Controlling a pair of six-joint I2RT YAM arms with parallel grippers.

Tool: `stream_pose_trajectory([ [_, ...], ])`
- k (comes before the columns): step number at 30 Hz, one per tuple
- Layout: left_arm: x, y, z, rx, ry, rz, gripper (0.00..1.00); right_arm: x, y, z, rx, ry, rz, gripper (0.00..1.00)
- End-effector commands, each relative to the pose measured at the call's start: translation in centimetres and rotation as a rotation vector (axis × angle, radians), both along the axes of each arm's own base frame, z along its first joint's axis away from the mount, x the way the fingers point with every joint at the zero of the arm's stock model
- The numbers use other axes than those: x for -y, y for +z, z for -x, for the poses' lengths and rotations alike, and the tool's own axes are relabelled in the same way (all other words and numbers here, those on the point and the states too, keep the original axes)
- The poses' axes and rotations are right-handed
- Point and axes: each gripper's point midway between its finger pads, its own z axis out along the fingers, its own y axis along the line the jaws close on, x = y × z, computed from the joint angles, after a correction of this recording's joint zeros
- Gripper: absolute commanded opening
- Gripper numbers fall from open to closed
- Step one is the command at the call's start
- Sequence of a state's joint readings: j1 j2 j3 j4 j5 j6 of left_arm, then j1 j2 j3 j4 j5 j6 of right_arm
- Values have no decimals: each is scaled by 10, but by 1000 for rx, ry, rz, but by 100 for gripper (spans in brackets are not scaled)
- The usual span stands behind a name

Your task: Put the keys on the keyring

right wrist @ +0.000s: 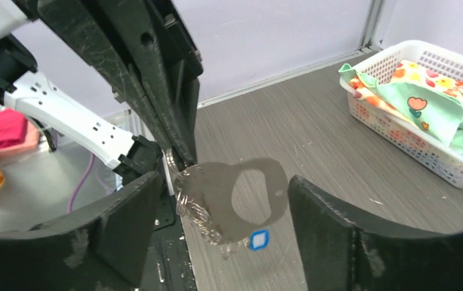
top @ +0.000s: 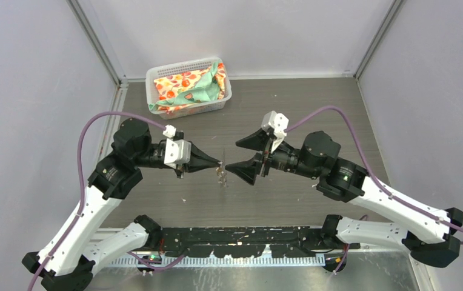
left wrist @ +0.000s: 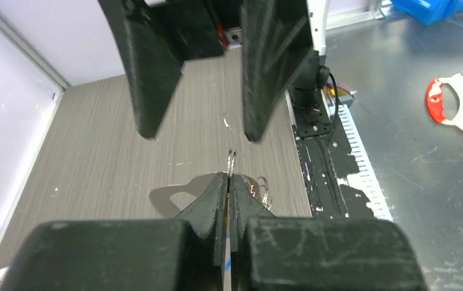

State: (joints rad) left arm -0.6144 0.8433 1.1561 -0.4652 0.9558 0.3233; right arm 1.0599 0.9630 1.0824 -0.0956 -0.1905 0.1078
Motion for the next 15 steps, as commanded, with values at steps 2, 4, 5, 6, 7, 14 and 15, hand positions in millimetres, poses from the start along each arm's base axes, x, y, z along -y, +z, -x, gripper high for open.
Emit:
stream_pose_trajectory([
  [2, -4, 11, 25, 119, -150, 18, 0, 25, 8, -3, 0, -47, 4, 94],
  [4, -4, 12, 27, 143, -171, 17, 0, 26, 1, -2, -12, -21, 25, 100],
  [5, -4, 13, 29, 151, -181, 20, 0, 28, -2, -3, -12, -8, 33, 100],
  [6, -4, 14, 31, 159, -192, 22, 0, 30, -6, -4, -9, 1, 39, 100],
  [7, -5, 15, 34, 168, -209, 23, 0, 33, -11, -6, -1, 13, 50, 100],
  [14, -9, 26, 59, 158, -344, 59, 0, 28, -29, -11, -42, 279, -25, 100],
  [15, -9, 28, 59, 158, -351, 61, 0, 22, -29, -8, -61, 329, -40, 100],
])
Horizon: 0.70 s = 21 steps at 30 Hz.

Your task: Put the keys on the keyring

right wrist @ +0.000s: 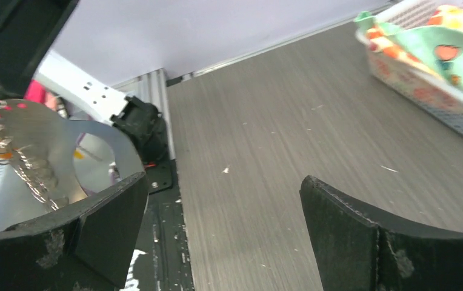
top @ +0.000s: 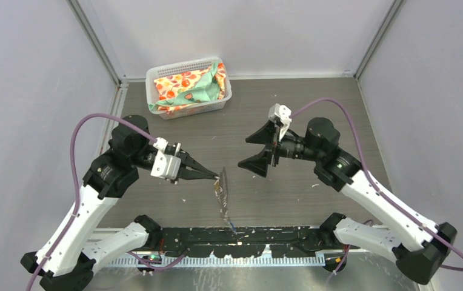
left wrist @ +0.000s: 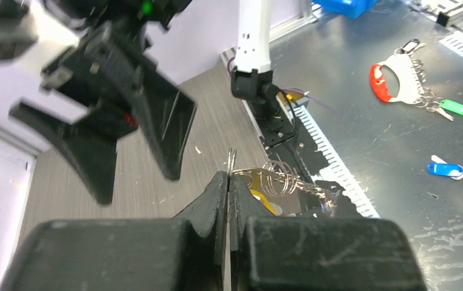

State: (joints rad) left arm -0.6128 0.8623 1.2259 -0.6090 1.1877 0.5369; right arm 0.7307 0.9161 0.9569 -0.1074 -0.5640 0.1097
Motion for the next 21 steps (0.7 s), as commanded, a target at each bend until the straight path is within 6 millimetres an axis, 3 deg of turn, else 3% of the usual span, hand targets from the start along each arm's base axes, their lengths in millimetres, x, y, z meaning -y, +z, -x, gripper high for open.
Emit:
stream_pose_trajectory([
  [1, -4, 21, 20, 42, -113, 51, 0, -24, 17, 26, -38, 328, -128, 100],
  [6, -4, 27, 23, 50, -144, 65, 0, -42, 41, 34, -101, 488, -285, 100],
  [11, -3, 31, 22, 64, -146, 76, 0, -42, 64, 53, -112, 642, -452, 100],
  [13, -3, 33, 23, 68, -151, 79, 0, -49, 62, 54, -188, 691, -456, 100],
  [17, -3, 37, 23, 80, -149, 87, 0, -61, 63, 72, -180, 775, -432, 99],
  [21, -5, 37, 22, 122, -123, 90, 0, -52, 69, 85, -200, 817, -410, 92],
])
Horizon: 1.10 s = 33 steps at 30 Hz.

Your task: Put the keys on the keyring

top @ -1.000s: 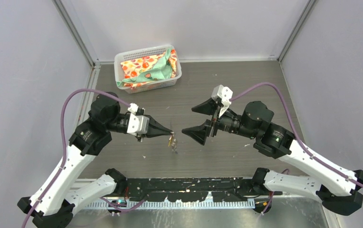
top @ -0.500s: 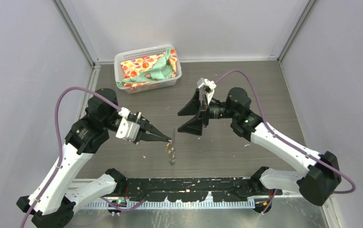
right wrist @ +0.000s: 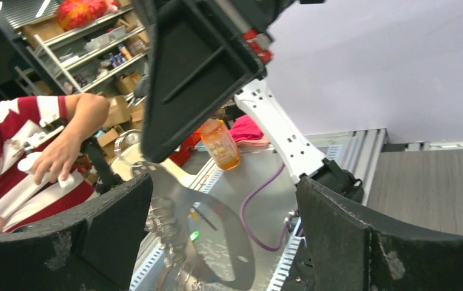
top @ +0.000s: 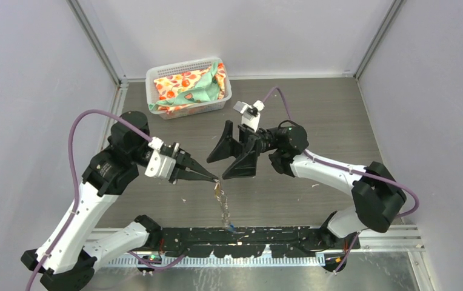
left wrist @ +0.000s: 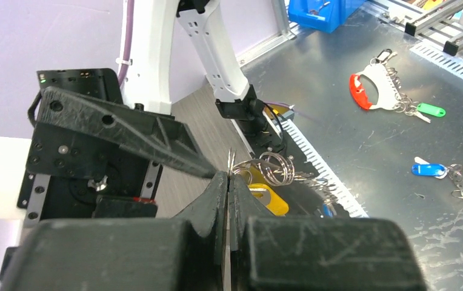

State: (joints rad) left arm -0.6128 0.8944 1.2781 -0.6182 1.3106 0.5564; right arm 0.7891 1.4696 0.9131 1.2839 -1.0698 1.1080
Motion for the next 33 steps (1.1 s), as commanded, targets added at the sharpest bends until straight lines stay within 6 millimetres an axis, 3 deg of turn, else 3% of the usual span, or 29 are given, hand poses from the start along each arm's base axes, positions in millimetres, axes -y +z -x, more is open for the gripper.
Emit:
stream_pose_trajectory([
  [1, -6, 19, 5, 117, 6, 57, 0, 28, 41, 36, 118, 86, -103, 90],
  [8, -8, 16, 1, 163, 37, 60, 0, 45, 47, 54, 116, 118, -60, 74],
  [21, -6, 25, -2, 200, 42, 79, 0, 38, 41, 48, 137, 151, 37, 55],
  [24, -6, 27, -3, 208, 45, 84, 0, 37, 40, 47, 143, 147, 43, 45],
  [29, -6, 31, -4, 220, 53, 97, 0, 30, 16, 36, 116, 71, 167, 31],
  [33, -6, 31, -5, 223, 61, 100, 0, 36, -13, 22, 258, -98, 338, 5],
])
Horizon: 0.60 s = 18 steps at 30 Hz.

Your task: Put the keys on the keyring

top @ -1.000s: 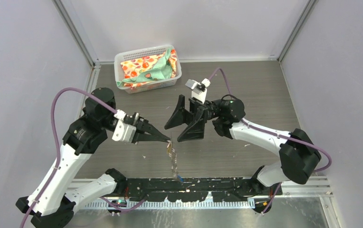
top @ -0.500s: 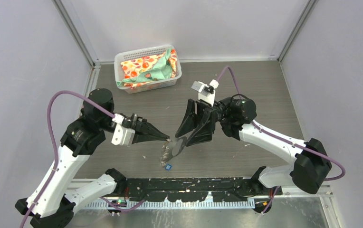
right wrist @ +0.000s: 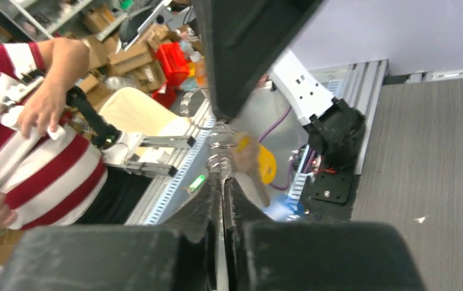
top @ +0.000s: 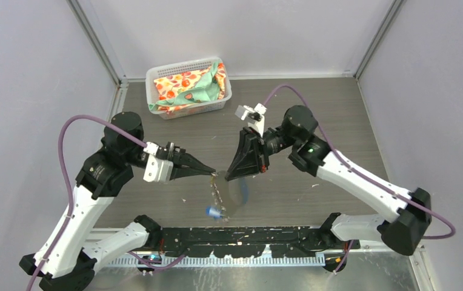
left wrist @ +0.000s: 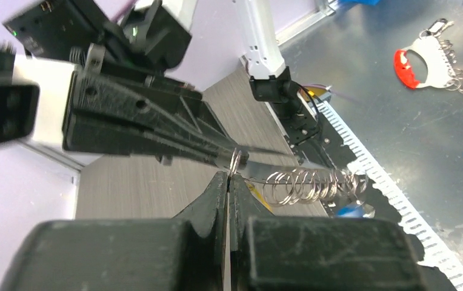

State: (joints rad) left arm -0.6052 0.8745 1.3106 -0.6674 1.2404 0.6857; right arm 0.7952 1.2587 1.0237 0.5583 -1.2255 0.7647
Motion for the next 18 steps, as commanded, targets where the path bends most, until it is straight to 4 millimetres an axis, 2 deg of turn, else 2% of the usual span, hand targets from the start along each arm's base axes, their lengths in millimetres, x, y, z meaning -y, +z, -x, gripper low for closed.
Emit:
stream_pose_trajectory([
  [1, -2, 24, 4, 92, -9, 68, 0, 12, -14, -11, 218, -166, 122, 2],
  [5, -1, 20, -1, 91, 15, 63, 0, 12, -4, -18, 220, -233, 109, 1],
  [6, 0, 18, -6, 95, 38, 63, 4, 12, -2, -20, 223, -254, 108, 1],
  [7, 0, 16, -10, 92, 66, 61, 24, 12, -1, -24, 225, -278, 108, 1],
  [9, 2, 11, -24, 81, 142, 63, 75, 13, 0, -35, 237, -358, 131, 1],
  [10, 2, 7, -31, 80, 179, 58, 91, 14, -3, -42, 242, -400, 159, 1],
  [11, 2, 1, -38, 78, 213, 48, 98, 15, -7, -52, 247, -457, 197, 1],
  [15, 0, -14, -74, 40, 397, 9, 100, 25, -30, -101, 253, -714, 380, 1],
  [18, -6, -29, -108, -67, 576, -43, 100, 36, -62, -145, 236, -928, 540, 1],
])
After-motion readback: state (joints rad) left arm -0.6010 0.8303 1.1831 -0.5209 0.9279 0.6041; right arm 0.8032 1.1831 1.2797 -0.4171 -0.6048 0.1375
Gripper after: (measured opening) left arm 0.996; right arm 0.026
